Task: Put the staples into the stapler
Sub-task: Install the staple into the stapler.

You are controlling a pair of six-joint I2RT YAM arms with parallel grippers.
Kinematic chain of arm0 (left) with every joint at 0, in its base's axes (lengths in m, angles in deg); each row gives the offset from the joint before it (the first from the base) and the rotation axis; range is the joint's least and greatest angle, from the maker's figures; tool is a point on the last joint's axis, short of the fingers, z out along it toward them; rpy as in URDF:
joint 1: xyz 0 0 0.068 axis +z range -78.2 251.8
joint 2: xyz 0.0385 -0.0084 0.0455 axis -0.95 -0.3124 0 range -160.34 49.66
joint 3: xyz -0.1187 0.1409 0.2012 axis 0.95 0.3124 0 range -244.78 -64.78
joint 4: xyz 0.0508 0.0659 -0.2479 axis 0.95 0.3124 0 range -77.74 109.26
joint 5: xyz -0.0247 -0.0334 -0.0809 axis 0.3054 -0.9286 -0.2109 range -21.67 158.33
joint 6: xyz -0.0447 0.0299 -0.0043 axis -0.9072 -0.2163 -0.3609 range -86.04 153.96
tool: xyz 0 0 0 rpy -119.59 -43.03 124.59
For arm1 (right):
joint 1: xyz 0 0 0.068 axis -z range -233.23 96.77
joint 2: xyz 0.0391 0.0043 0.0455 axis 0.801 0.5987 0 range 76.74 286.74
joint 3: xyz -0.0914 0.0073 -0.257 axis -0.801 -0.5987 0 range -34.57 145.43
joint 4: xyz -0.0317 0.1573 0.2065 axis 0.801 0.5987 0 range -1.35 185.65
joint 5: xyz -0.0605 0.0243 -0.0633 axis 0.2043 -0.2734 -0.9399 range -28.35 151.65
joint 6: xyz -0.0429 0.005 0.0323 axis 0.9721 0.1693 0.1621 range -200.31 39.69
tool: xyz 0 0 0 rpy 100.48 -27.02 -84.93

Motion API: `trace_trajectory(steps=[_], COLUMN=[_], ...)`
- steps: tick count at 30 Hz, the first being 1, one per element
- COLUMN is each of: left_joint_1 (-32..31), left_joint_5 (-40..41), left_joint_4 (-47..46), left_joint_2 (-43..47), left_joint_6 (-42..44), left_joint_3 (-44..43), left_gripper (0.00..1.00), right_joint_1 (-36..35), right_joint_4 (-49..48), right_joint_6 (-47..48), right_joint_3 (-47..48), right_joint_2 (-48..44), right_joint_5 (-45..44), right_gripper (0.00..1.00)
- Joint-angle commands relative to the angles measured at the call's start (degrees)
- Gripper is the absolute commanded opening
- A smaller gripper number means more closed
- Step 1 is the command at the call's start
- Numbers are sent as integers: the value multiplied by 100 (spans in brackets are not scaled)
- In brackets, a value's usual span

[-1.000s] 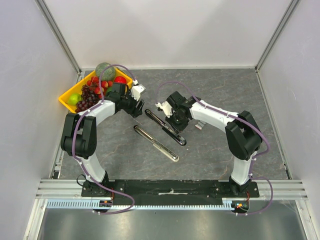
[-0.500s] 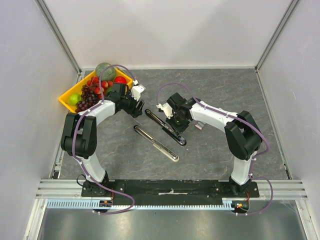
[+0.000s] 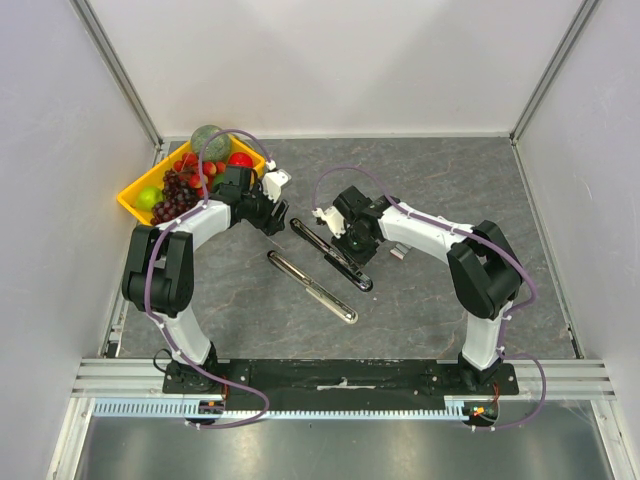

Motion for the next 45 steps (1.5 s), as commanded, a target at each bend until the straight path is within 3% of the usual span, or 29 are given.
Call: trace_trajectory(steps=[1,7,23,45], left_joint_1=[28,28,45,63], left_joint_5=[-46,-46,-46,-38], left_joint_4=[-56,-64,-82,-82], left_joint_2=[-59,-59,-68,-59], left_joint_6=[-113,-113,-104,-95], left_joint_3=[-171,-154,-163,-198], left_gripper=[73,72,72,72], right_joint_1=[-27,-35,-44,-53], right_joint_4=[-99,-99,-99,-64], right_joint_6=[-86,-86,-78,-34], right_joint_3=[-23,-15,12,-15], right_joint_2=[54,98,185,115], right_joint_5=[-88,-115,-211,-106], right_gripper=[9,10,27,35])
